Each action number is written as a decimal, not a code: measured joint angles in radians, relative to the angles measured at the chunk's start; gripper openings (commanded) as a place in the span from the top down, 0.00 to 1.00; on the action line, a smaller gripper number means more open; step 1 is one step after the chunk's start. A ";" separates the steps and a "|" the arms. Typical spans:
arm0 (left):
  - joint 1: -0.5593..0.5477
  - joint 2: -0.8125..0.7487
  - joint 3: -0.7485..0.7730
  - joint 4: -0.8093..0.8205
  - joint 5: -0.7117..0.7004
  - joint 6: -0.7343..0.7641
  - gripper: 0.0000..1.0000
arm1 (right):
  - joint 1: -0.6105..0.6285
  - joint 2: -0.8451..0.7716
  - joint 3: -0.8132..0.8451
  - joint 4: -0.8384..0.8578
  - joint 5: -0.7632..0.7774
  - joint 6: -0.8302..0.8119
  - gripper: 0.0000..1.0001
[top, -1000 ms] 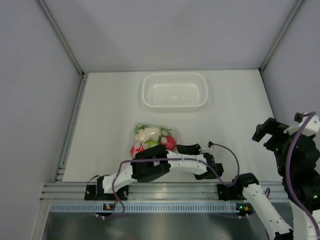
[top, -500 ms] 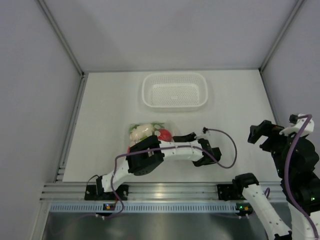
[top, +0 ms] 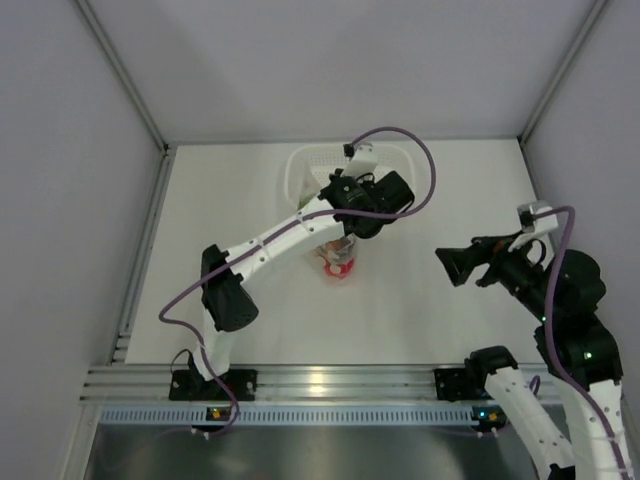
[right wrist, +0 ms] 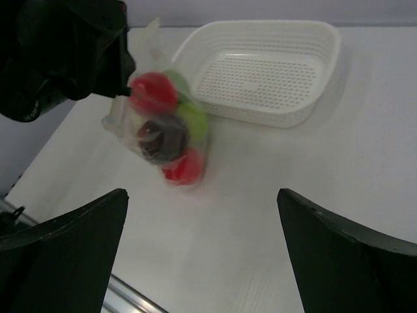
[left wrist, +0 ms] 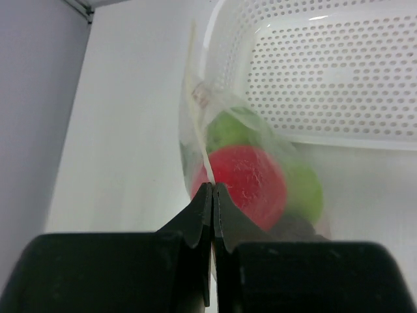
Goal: Open the zip-top bag and remove the fake food
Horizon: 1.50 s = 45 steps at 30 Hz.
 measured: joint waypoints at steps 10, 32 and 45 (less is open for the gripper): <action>0.012 -0.085 -0.106 -0.002 0.079 -0.375 1.00 | 0.027 0.146 -0.283 0.418 -0.385 0.020 0.08; -0.108 -0.359 -0.425 -0.018 0.047 -1.010 1.00 | 0.847 0.430 -0.531 1.101 0.310 -0.149 0.35; -0.121 -0.394 -0.465 -0.019 0.006 -1.074 1.00 | 0.913 0.497 -0.568 1.306 0.433 -0.140 0.27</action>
